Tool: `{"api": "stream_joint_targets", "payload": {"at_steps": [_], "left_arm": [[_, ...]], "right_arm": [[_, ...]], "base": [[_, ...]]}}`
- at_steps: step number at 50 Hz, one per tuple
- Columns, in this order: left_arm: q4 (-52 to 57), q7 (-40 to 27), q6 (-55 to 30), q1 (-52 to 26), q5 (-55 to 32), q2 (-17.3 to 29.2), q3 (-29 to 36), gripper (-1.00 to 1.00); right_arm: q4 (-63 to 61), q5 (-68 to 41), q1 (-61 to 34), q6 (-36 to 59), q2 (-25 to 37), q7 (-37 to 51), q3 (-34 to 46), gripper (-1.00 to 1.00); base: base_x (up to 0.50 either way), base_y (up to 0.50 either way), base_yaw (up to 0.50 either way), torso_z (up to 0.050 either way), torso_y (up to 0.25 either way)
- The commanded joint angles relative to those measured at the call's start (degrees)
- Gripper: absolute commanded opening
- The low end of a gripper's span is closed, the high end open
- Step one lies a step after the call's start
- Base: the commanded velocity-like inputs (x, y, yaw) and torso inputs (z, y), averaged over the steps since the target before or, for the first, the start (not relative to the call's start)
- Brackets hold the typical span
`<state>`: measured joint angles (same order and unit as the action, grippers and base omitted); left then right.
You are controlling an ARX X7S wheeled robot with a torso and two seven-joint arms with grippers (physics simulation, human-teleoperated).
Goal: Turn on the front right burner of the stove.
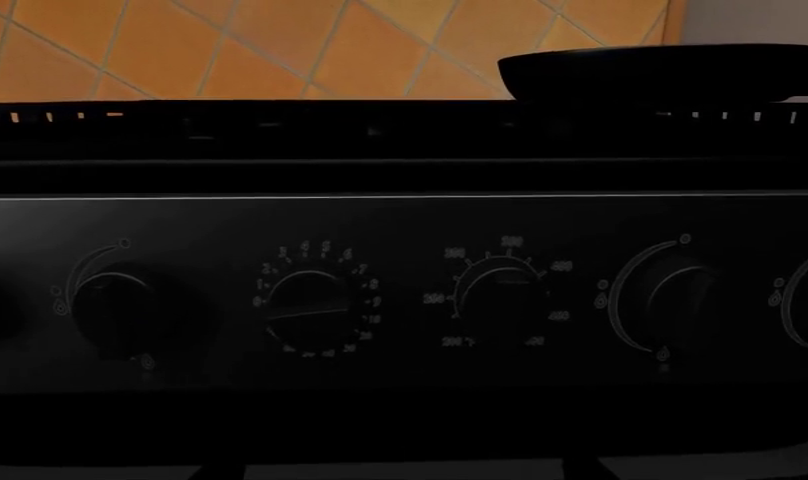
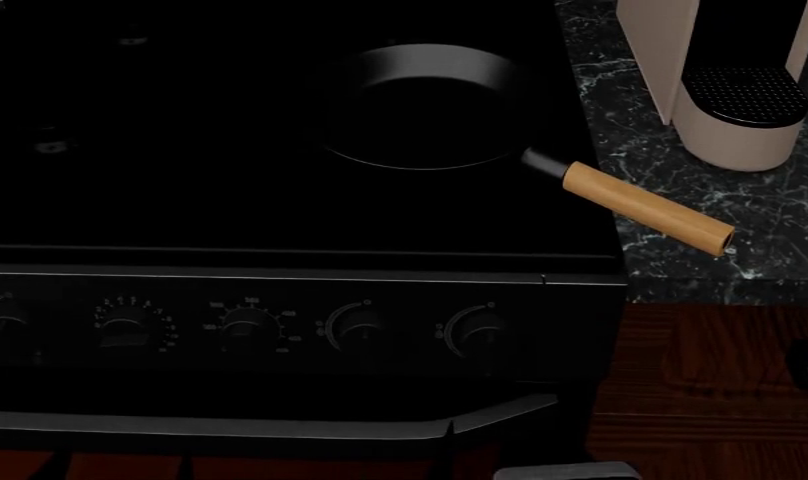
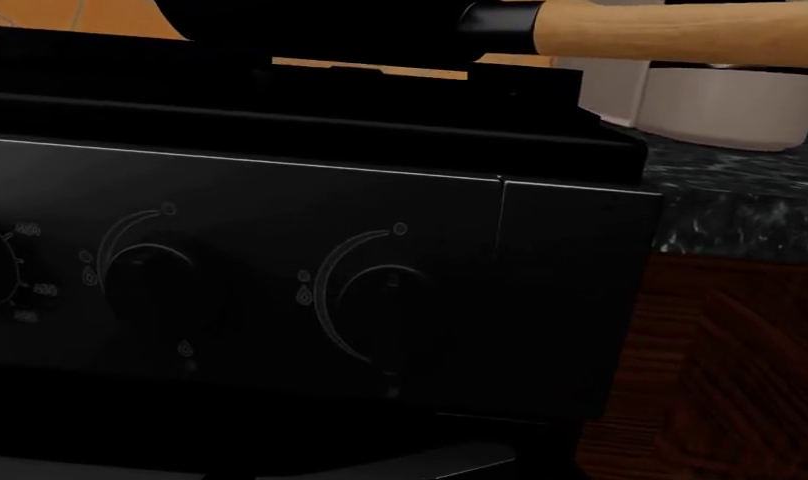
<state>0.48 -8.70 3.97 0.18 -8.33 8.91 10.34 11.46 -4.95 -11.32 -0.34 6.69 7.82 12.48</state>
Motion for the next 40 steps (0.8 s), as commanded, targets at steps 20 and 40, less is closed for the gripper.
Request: {"api": "stream_joint_targets", "payload": {"at_steps": [20,40], "left_arm": [[-0.2,-1.6,0.3,-0.1,1.1,1.1,1.9,1.0],[-0.9,-2.3,0.3,-0.5,0.8,1.5,2.6,1.0]], "right_arm": [[30.6,-0.1,-15.4,-17.2,-3.8,1.0,1.8,1.0],[63.4,-7.5,-32.5,-33.8,-6.6,2.9,13.3,1.0]], "base": [[0.0,0.0,0.0,0.0,0.0],[0.0,0.0,0.0,0.0,0.0]]}}
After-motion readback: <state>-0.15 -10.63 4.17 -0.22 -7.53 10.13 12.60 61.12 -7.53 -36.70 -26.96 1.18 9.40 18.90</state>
